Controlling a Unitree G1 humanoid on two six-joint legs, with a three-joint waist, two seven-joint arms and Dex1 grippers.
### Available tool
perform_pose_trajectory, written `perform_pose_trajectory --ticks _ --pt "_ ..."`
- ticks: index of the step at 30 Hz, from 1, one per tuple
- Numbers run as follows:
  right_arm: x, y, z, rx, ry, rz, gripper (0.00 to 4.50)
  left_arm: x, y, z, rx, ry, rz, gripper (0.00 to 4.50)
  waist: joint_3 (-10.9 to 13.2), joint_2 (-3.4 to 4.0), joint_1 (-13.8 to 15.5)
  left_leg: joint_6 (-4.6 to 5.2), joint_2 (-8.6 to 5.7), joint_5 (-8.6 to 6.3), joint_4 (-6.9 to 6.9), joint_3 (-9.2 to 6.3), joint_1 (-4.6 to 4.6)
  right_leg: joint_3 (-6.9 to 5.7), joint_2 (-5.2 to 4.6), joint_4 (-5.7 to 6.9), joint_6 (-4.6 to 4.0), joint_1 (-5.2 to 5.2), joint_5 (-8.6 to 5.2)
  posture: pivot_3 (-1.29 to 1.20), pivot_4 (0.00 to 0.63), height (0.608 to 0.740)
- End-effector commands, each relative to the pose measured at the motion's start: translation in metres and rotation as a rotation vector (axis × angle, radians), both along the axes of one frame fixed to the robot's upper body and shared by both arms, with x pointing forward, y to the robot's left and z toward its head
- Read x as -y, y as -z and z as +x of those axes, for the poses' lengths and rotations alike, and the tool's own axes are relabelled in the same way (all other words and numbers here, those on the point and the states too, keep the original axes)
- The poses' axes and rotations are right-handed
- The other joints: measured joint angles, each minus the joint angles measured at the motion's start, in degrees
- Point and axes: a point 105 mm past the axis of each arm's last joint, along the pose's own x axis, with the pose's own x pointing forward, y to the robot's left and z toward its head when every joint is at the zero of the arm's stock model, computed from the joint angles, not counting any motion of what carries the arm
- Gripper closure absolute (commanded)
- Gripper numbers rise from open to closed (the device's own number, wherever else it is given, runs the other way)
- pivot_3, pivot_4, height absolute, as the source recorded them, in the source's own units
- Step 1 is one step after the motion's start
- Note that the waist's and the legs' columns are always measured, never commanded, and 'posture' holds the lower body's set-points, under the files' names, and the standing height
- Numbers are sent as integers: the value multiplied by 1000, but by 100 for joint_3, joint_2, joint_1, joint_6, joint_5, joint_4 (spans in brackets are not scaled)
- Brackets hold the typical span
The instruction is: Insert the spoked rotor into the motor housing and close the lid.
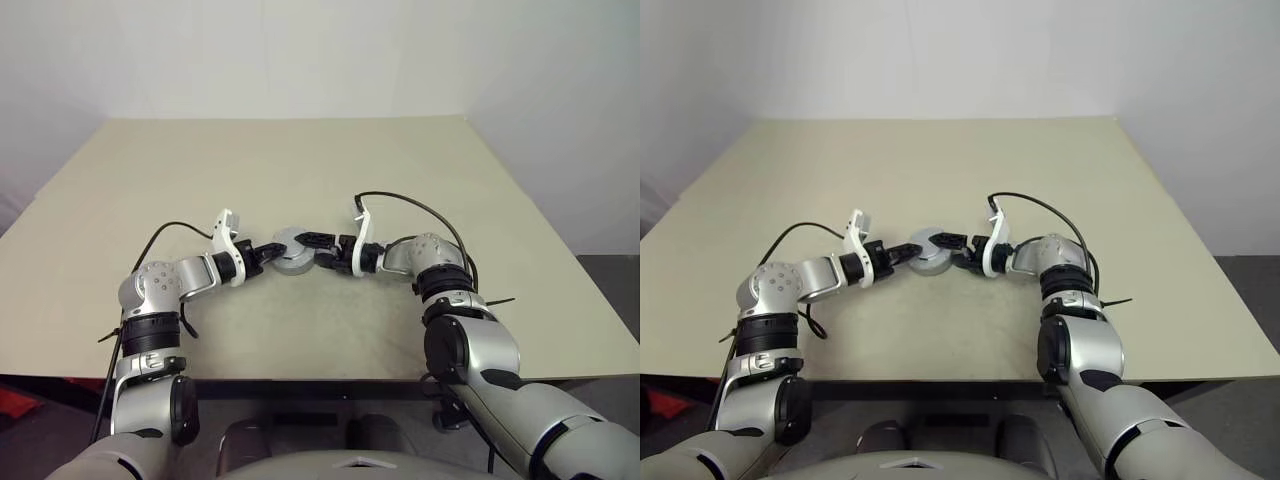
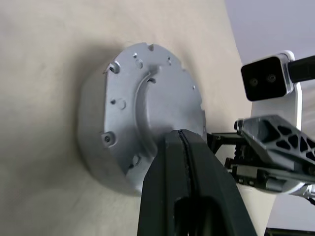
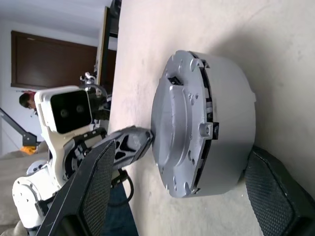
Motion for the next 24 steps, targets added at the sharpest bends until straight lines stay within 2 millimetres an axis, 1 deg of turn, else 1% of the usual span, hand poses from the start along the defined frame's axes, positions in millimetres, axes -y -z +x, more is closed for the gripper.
perform_pose_trajectory --ticks 1,6,11,13,16,20,24 --pt "-24 -34 6 64 -34 122 24 -11 22 -7 -92 -28 77 4500 0 0 14 0 0 0 0 0 -2 0 0 0 0 -1 0 0 0 740" --pt "-36 -50 1 72 -89 182 24 -12 20 -5 -86 -33 79 4500 1 1 12 -6 0 4 -5 1 -17 0 1 -8 -37 -12 17 0 0 740" --pt "-39 -62 -5 92 -142 223 24 -13 19 -3 -84 -39 80 4500 1 2 27 -5 -1 3 -9 1 -18 -2 0 -9 -42 -12 9 0 0 740" --pt "-39 -63 -8 102 -161 223 24 -14 19 -3 -83 -42 81 4500 1 2 27 -6 -2 3 -9 1 -17 -2 0 -9 -42 -12 9 0 0 740" --pt "-40 -59 -11 116 -177 193 24 -15 18 -3 -79 -45 82 4500 1 2 39 -6 -2 3 -9 0 -14 -2 0 -7 -42 -11 9 0 0 740" --pt "-41 -48 -14 134 -195 137 24 -16 18 -2 -77 -53 85 4500 1 2 85 -6 -4 3 -8 0 -14 -3 -3 -7 -40 -5 9 0 0 740" --pt "-40 -40 -15 142 -194 89 24 -18 17 -1 -76 -57 88 4500 1 2 159 -6 -6 3 -7 1 -15 -3 -5 -9 -40 -5 9 0 0 740"
